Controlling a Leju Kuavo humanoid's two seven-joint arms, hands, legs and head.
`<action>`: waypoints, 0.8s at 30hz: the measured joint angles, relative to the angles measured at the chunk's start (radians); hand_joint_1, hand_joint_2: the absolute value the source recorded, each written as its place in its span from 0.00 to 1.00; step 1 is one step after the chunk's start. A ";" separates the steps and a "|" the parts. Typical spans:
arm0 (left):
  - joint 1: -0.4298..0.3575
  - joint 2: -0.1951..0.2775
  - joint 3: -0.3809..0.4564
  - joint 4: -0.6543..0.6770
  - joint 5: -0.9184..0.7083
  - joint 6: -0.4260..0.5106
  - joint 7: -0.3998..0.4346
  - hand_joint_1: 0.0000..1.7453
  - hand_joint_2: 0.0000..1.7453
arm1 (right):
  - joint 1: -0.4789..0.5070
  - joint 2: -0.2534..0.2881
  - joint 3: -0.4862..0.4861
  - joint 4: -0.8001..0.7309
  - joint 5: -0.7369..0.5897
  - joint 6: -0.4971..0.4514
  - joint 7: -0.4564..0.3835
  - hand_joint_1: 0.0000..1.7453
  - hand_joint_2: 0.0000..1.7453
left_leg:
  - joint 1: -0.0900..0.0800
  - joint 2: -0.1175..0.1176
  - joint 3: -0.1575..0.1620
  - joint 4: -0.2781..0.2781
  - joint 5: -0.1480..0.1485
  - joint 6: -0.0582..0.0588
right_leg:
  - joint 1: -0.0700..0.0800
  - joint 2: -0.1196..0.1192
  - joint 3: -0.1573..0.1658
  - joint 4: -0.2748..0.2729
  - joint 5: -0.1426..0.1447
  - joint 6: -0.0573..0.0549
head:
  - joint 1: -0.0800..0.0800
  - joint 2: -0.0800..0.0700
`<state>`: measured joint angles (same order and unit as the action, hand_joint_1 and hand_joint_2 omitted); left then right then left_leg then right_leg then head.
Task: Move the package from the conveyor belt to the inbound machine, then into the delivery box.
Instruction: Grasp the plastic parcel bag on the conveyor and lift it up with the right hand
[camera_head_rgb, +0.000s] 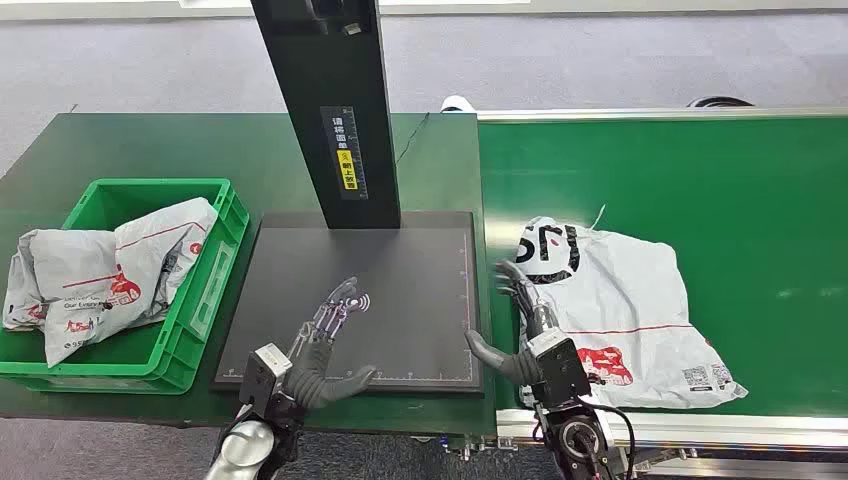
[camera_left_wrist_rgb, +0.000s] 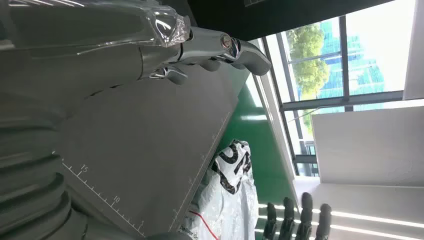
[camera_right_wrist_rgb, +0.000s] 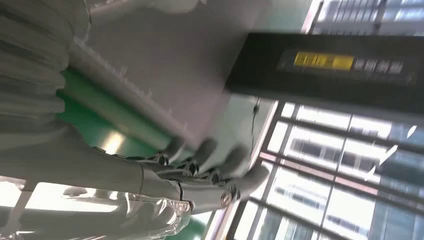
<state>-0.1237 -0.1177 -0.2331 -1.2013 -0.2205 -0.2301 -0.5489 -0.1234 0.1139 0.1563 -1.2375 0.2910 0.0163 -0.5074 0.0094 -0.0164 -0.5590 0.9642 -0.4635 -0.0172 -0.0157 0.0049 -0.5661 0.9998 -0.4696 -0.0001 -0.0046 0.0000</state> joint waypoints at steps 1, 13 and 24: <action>0.000 0.001 0.000 0.000 0.000 0.001 0.000 0.00 1.00 | -0.002 -0.004 -0.007 0.000 0.004 -0.005 0.004 0.00 1.00 | 0.000 0.000 0.000 0.000 0.000 0.000 | 0.000 0.000 0.000 0.000 0.000 0.000 | 0.000 0.000; 0.012 0.007 0.016 0.000 -0.005 0.002 -0.009 0.00 1.00 | -0.040 -0.074 -0.132 0.000 0.120 -0.038 0.068 0.00 1.00 | 0.000 0.000 0.000 0.000 0.000 0.000 | 0.000 0.000 0.000 0.000 0.000 0.000 | 0.000 0.000; 0.016 0.007 0.017 0.000 -0.006 0.002 -0.009 0.00 1.00 | -0.046 -0.084 -0.153 0.001 0.128 -0.037 0.068 0.00 1.00 | 0.000 0.000 0.000 0.000 0.000 0.000 | 0.000 0.000 0.000 0.000 0.000 0.000 | 0.000 0.000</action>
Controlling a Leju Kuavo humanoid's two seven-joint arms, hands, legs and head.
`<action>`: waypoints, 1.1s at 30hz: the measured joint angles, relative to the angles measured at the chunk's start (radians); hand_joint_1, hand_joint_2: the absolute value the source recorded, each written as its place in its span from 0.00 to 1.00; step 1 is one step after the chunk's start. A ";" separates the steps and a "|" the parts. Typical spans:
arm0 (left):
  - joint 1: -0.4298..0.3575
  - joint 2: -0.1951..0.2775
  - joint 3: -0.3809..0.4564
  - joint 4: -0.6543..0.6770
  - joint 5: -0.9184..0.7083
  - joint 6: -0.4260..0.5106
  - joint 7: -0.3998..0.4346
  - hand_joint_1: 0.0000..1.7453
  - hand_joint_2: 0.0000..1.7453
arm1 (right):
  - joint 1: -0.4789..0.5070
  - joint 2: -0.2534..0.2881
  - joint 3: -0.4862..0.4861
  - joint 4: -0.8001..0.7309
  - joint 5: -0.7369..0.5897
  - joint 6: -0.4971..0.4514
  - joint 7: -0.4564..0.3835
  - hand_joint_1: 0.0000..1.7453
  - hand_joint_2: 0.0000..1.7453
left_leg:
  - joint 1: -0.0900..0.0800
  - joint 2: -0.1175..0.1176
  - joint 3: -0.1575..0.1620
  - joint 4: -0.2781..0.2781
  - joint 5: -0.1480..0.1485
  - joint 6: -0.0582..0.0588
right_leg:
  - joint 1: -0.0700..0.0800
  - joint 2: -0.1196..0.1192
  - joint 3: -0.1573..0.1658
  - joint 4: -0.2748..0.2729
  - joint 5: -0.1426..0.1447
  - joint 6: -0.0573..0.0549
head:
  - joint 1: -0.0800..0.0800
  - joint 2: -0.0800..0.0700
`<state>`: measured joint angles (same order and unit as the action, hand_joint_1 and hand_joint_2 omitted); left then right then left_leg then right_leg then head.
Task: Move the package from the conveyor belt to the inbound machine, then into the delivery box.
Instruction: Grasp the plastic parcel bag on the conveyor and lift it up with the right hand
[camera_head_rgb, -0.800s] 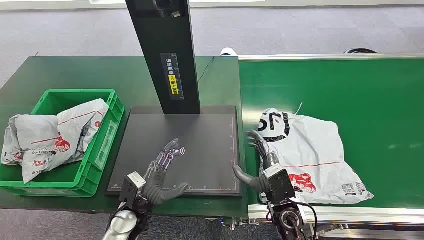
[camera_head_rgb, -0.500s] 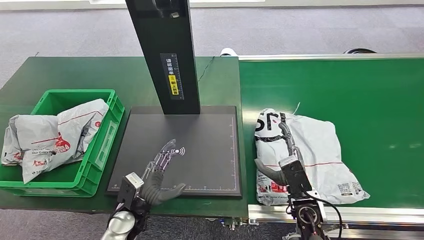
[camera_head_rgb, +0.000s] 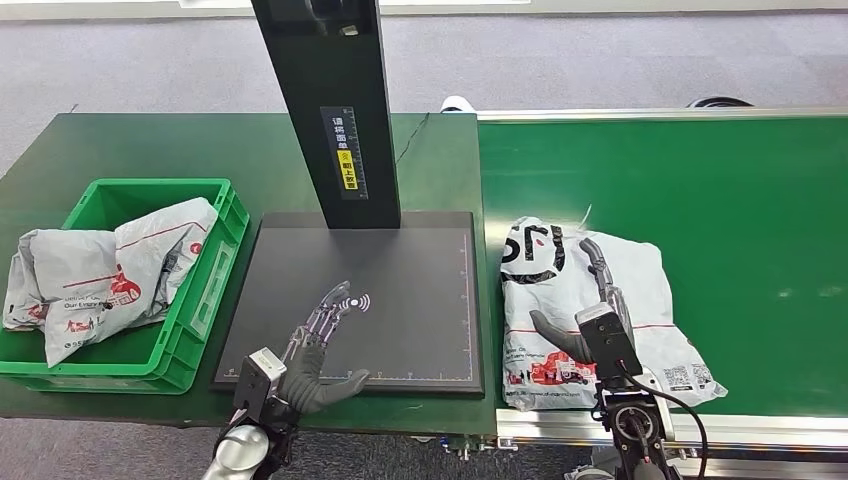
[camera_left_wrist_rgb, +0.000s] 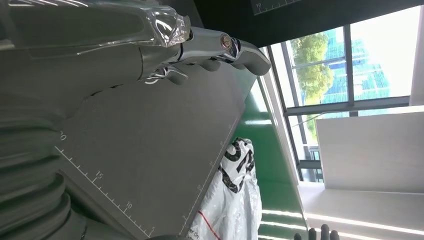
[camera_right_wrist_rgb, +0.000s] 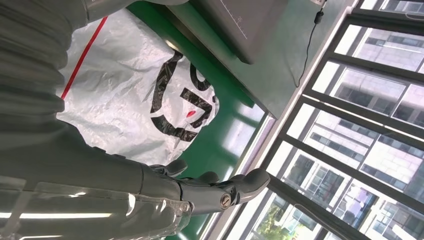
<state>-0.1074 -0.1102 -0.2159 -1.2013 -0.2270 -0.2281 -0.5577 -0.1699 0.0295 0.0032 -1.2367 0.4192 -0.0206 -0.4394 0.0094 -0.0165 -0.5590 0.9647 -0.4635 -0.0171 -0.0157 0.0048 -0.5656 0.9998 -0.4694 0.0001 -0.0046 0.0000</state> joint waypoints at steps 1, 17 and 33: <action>0.000 0.000 0.000 0.000 0.000 0.000 0.000 0.00 1.00 | 0.000 0.000 0.000 0.000 0.000 0.000 0.000 0.00 1.00 | 0.000 0.000 0.000 0.000 0.000 0.000 | 0.000 0.000 0.000 0.000 0.000 0.000 | 0.000 0.000; -0.004 0.003 0.001 0.001 -0.003 -0.004 0.010 0.00 1.00 | -0.128 -0.079 -0.036 0.186 0.296 -0.038 0.233 0.00 1.00 | 0.000 -0.001 0.000 0.002 0.001 0.001 | 0.000 0.000 0.001 0.000 0.001 0.002 | 0.000 0.000; 0.007 0.013 0.017 -0.027 0.008 0.006 0.050 0.00 1.00 | -0.221 -0.131 -0.032 0.397 0.569 0.004 0.390 0.00 1.00 | 0.000 -0.001 -0.001 0.002 0.000 0.001 | 0.000 0.000 0.000 0.000 0.002 0.002 | 0.000 0.000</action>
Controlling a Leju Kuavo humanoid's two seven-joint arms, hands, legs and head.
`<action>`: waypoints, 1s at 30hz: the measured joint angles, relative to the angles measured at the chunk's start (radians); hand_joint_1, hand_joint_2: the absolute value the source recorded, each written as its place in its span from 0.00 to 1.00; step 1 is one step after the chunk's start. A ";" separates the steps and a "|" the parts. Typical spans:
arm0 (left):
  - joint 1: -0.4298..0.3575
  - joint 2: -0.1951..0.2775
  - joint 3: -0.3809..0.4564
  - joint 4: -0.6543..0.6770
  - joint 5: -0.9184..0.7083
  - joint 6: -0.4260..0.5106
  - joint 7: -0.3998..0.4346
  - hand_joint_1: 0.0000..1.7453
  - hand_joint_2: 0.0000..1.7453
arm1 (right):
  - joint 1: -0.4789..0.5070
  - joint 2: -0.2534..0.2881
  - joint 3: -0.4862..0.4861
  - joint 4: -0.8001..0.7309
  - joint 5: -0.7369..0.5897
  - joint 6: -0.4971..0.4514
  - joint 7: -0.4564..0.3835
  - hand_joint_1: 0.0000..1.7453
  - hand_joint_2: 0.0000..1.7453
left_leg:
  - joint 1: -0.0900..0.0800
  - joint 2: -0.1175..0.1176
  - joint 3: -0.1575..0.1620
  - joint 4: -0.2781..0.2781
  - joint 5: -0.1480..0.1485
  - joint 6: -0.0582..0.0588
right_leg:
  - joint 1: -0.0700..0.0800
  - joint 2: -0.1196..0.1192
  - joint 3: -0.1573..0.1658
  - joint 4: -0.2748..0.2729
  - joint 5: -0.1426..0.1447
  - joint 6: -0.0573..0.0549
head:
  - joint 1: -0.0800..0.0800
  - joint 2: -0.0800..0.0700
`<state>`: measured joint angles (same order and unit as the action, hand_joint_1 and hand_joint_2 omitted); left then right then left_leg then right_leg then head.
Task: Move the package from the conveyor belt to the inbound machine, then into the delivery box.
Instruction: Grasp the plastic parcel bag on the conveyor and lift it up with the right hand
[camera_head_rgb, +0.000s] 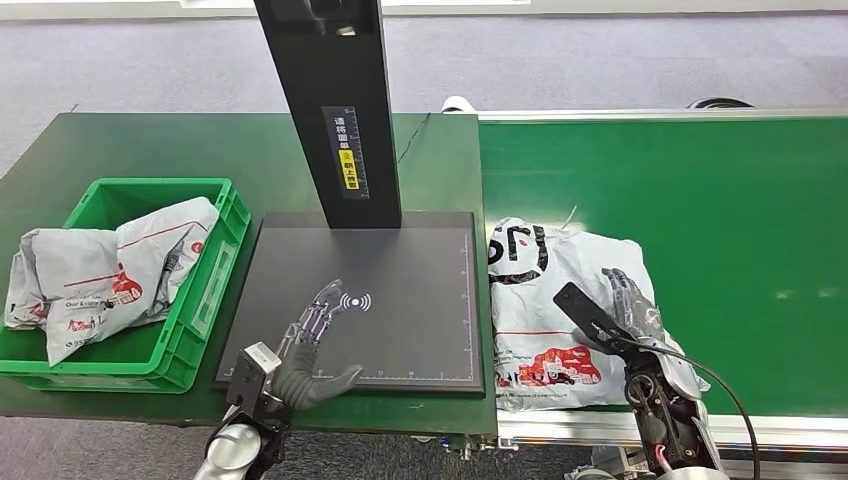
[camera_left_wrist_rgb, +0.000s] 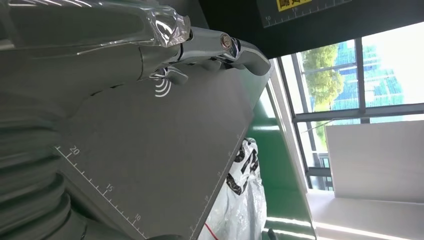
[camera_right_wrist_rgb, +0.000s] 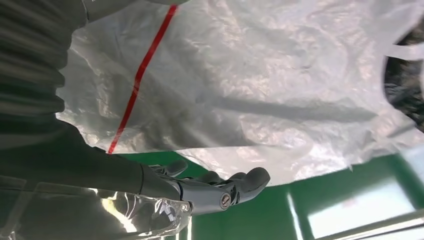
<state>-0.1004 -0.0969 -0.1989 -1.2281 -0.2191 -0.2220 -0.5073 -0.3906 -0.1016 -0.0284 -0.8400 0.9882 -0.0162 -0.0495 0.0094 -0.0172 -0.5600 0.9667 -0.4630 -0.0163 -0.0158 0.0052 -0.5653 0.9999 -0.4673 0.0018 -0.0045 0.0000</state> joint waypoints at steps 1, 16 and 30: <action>0.000 0.000 0.001 0.000 0.000 0.002 0.000 0.00 1.00 | 0.000 0.000 0.003 0.004 0.019 0.001 0.008 0.00 1.00 | 0.000 0.000 0.000 0.000 0.000 0.000 | 0.000 0.000 0.000 0.000 0.000 0.000 | 0.000 0.000; -0.006 -0.002 0.005 0.013 -0.009 0.014 0.000 0.00 1.00 | 0.012 0.004 0.056 0.053 0.102 0.095 0.063 0.99 1.00 | 0.000 0.001 0.001 0.000 0.000 0.000 | 0.000 0.000 0.000 0.000 0.000 0.000 | 0.000 0.000; -0.003 0.000 0.006 0.012 -0.003 0.016 -0.002 0.00 1.00 | 0.021 0.008 0.108 0.011 0.025 0.087 -0.090 1.00 1.00 | 0.000 0.001 0.001 0.000 0.000 0.000 | 0.000 0.000 0.000 0.000 0.000 0.000 | 0.000 0.000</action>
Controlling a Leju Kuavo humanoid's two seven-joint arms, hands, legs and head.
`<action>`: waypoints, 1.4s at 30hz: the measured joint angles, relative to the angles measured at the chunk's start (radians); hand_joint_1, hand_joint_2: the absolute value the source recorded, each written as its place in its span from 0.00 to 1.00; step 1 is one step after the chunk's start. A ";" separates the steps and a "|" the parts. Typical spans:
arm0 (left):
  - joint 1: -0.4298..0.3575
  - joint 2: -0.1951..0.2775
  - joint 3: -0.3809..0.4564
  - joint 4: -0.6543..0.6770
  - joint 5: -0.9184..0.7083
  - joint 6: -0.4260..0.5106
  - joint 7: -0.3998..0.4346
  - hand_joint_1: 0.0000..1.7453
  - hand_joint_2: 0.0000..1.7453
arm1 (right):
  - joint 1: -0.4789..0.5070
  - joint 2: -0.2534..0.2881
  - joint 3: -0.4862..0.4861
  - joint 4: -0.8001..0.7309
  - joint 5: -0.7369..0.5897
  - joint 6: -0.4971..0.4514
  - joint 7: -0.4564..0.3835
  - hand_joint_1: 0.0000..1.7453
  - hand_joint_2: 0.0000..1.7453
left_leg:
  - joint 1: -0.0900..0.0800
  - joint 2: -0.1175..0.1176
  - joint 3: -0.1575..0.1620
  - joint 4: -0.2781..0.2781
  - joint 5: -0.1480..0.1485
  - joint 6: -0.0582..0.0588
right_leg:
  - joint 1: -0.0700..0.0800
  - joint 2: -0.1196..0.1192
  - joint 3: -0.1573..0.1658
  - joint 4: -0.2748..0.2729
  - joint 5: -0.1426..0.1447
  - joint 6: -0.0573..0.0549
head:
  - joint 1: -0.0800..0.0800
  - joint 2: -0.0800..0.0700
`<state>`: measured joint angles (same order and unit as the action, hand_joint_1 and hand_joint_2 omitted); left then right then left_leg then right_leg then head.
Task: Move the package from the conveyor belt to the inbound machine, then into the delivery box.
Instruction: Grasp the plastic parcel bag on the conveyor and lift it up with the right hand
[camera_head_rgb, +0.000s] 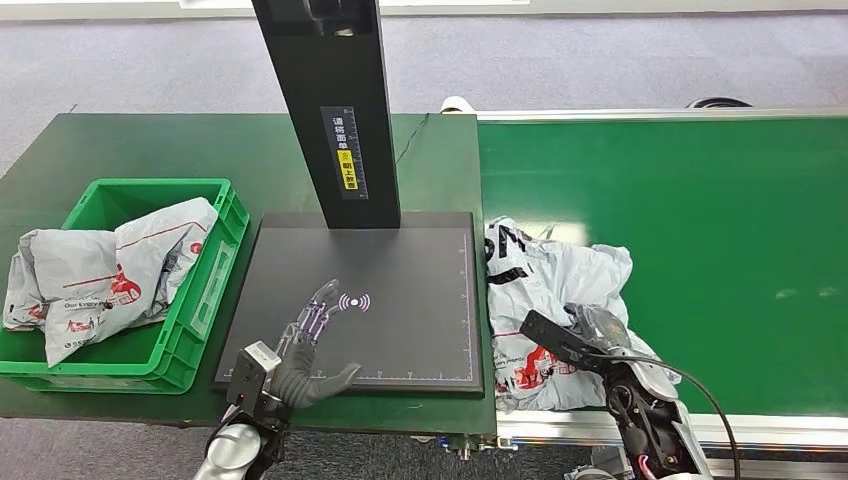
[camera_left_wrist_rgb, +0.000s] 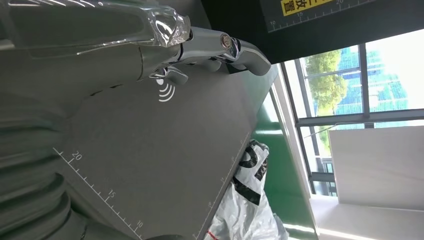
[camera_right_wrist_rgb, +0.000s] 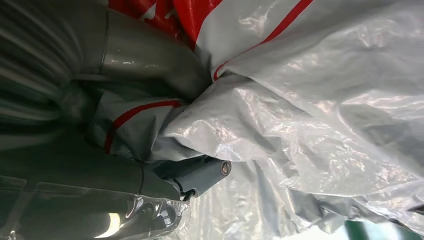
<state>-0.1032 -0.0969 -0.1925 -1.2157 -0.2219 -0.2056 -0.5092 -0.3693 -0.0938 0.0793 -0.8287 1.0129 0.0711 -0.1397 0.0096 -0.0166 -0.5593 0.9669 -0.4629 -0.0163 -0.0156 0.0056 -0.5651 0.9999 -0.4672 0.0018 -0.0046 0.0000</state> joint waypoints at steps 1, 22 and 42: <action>0.001 0.000 0.000 0.000 0.000 0.001 -0.001 0.00 1.00 | 0.001 0.000 0.002 -0.004 -0.002 -0.016 -0.004 1.00 1.00 | 0.000 0.000 0.000 0.000 0.000 0.000 | 0.000 0.000 0.000 0.000 0.000 0.000 | 0.000 0.000; 0.037 -0.002 0.026 -0.060 0.003 0.009 -0.018 0.00 1.00 | 0.073 0.073 -0.131 -0.367 -0.403 -0.303 -0.254 1.00 1.00 | 0.000 0.000 -0.001 0.000 0.000 0.000 | 0.000 0.000 -0.001 0.000 0.000 0.000 | 0.000 0.000; 0.032 -0.001 0.029 -0.074 -0.004 0.106 -0.096 0.00 1.00 | 0.121 0.088 -0.055 -0.473 -0.397 -0.154 -0.351 1.00 1.00 | 0.000 0.000 -0.001 0.000 0.000 0.000 | 0.000 0.001 -0.001 0.000 0.000 0.000 | 0.000 0.000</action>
<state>-0.0712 -0.0977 -0.1640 -1.2899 -0.2262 -0.0995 -0.6048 -0.2482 -0.0054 0.0238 -1.3016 0.6159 -0.0828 -0.4907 0.0097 -0.0162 -0.5600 0.9667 -0.4630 -0.0163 -0.0153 0.0062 -0.5657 0.9999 -0.4672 0.0017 -0.0045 0.0000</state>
